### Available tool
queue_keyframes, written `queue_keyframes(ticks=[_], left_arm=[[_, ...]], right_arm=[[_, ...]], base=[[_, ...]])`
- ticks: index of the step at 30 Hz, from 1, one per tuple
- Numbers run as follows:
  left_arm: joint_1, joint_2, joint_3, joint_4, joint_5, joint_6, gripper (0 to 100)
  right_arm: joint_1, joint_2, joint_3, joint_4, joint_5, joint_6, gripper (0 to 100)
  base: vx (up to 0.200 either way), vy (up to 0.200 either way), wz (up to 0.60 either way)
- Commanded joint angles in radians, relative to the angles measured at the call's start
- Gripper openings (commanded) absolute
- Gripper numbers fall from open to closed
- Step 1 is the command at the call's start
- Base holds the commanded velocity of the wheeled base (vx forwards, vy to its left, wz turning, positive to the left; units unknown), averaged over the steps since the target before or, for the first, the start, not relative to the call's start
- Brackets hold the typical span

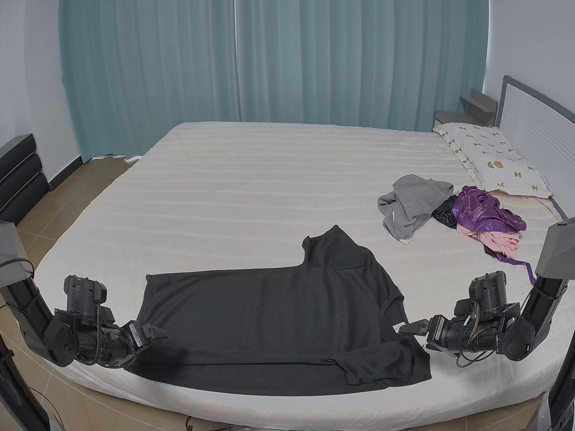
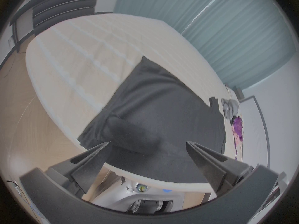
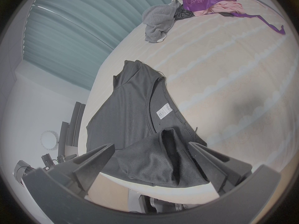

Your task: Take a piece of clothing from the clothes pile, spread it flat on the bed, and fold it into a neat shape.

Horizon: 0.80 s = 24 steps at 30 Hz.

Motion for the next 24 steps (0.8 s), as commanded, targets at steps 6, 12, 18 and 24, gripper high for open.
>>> queue_keyframes(ticks=[6,12,18,24], left_arm=[[-0.052,0.087,0.026,-0.002,0.016,0.006,100],[-0.052,0.145,-0.017,-0.008,0.082,0.006,100],[-0.038,0.191,-0.085,-0.007,0.096,0.003,100],[0.005,0.179,-0.203,-0.007,0.126,-0.086,100]], right_arm=[[0.008,0.009,0.003,-0.001,0.000,-0.001,100],[0.009,0.009,0.003,-0.001,0.002,-0.002,100],[0.009,0.015,0.002,-0.001,0.002,-0.002,100],[0.037,0.033,0.003,-0.002,-0.003,-0.004,100]], base=[[0.000,0.000,0.00],[0.000,0.000,0.00],[0.000,0.000,0.00],[0.000,0.000,0.00]])
